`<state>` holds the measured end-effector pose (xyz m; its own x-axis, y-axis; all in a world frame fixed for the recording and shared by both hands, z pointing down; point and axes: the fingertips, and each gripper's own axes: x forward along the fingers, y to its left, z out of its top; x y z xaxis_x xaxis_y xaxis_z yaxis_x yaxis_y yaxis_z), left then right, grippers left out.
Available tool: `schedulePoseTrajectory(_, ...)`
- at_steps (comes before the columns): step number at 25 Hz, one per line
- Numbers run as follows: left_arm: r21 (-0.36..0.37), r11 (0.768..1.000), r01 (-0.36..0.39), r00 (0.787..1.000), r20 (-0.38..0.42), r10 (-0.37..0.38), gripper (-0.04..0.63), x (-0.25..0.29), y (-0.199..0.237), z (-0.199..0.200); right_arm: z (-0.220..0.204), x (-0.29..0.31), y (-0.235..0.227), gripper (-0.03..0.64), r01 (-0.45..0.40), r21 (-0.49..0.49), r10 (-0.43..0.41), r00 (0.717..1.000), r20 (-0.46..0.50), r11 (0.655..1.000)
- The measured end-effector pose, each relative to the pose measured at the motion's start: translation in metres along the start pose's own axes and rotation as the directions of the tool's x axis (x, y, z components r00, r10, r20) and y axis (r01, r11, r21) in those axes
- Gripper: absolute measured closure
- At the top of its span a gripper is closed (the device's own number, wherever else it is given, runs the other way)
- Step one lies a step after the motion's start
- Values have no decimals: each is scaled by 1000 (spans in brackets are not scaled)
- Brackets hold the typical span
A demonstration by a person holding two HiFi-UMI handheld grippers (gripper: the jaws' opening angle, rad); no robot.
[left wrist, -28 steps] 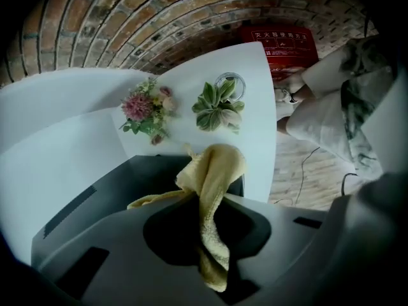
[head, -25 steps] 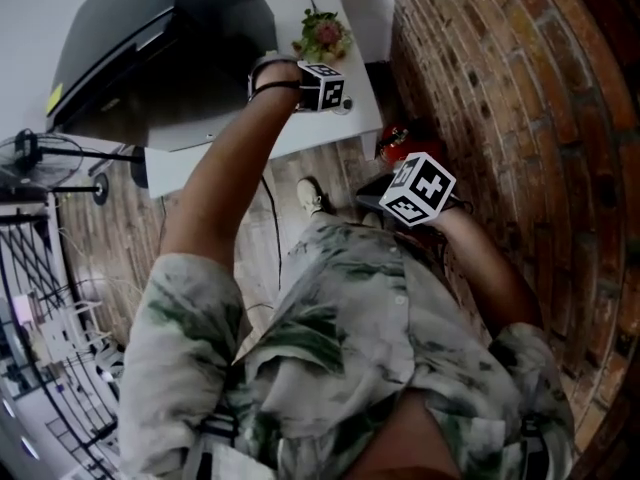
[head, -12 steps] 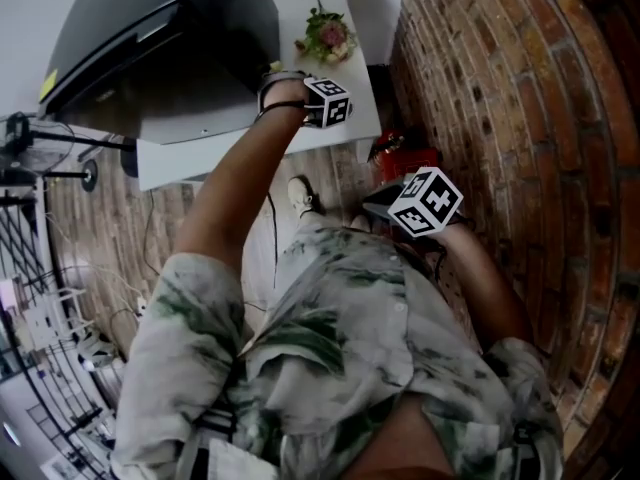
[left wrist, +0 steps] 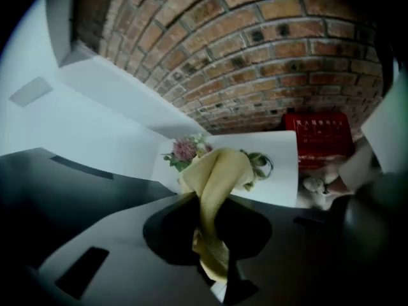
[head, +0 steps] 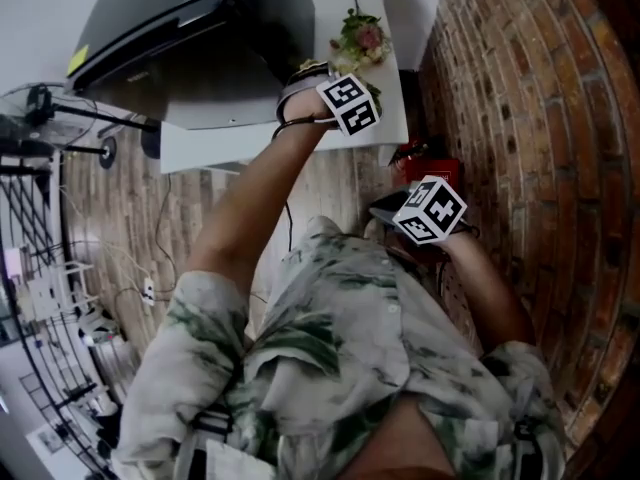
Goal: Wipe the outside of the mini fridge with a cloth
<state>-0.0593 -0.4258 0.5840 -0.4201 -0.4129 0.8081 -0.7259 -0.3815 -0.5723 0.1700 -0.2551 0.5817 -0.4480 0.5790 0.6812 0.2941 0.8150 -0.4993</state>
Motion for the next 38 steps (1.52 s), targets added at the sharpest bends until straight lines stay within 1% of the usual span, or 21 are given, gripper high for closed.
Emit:
schedulePoseTrajectory(2, -70, 996, -57, 995, 72, 62, 524, -16, 18, 8, 5, 6, 2, 588, 4, -11, -4, 1000, -2, 1000)
schedulePoseTrajectory(3, -102, 992, -74, 991, 105, 84, 523, -25, 26, 12, 7, 8, 3, 587, 8, -12, -8, 1000, 1, 1000)
schedulePoseTrajectory(5, -160, 984, -79, 980, 170, 106, 524, -45, 37, 18, 12, 11, 6, 588, 22, -12, -22, 1000, 17, 1000)
schedulePoseTrajectory(7, -215, 975, -49, 965, 242, 102, 524, -66, 39, 19, 15, 13, 9, 588, 39, -7, -39, 998, 40, 999)
schedulePoseTrajectory(9, -281, 960, -9, 944, 314, 101, 523, -85, 40, 13, 21, 18, 12, 588, 63, 2, -63, 996, 64, 998)
schedulePoseTrajectory(11, -353, 935, 37, 917, 384, 108, 523, -104, 43, -2, 29, 24, 14, 588, 94, 10, -95, 992, 88, 996)
schedulePoseTrajectory(13, -413, 905, 101, 884, 455, 109, 523, -123, 44, -22, 38, 32, 19, 588, 122, 22, -124, 985, 123, 992)
schedulePoseTrajectory(16, -470, 863, 183, 836, 536, 115, 524, -151, 40, -55, 50, 44, 24, 588, 162, 49, -169, 967, 193, 986)
schedulePoseTrajectory(19, -501, 818, 283, 793, 602, 94, 525, -168, 29, -83, 58, 52, 21, 588, 203, 73, -215, 942, 258, 977)
schedulePoseTrajectory(22, -524, 760, 385, 745, 663, 80, 524, -191, 15, -121, 69, 62, 33, 588, 236, 83, -250, 917, 312, 968)
schedulePoseTrajectory(25, -526, 706, 474, 695, 715, 66, 524, -221, 2, -171, 88, 75, 62, 588, 270, 82, -281, 889, 363, 959)
schedulePoseTrajectory(28, -527, 655, 541, 650, 756, 72, 524, -251, -12, -221, 106, 82, 93, 588, 303, 77, -307, 857, 414, 950)
schedulePoseTrajectory(30, -527, 623, 578, 625, 777, 77, 524, -270, -25, -253, 113, 87, 115, 588, 320, 74, -319, 837, 445, 944)
schedulePoseTrajectory(32, -524, 604, 601, 608, 790, 79, 525, -285, -40, -281, 118, 90, 131, 589, 338, 71, -330, 817, 473, 938)
schedulePoseTrajectory(34, -519, 592, 617, 595, 800, 80, 525, -298, -57, -309, 123, 96, 148, 591, 354, 63, -337, 801, 495, 933)
schedulePoseTrajectory(36, -515, 582, 630, 587, 806, 78, 524, -312, -75, -336, 128, 102, 165, 591, 367, 51, -340, 789, 511, 929)
schedulePoseTrajectory(38, -513, 575, 638, 583, 809, 74, 525, -324, -93, -360, 131, 109, 182, 593, 374, 42, -339, 781, 525, 926)
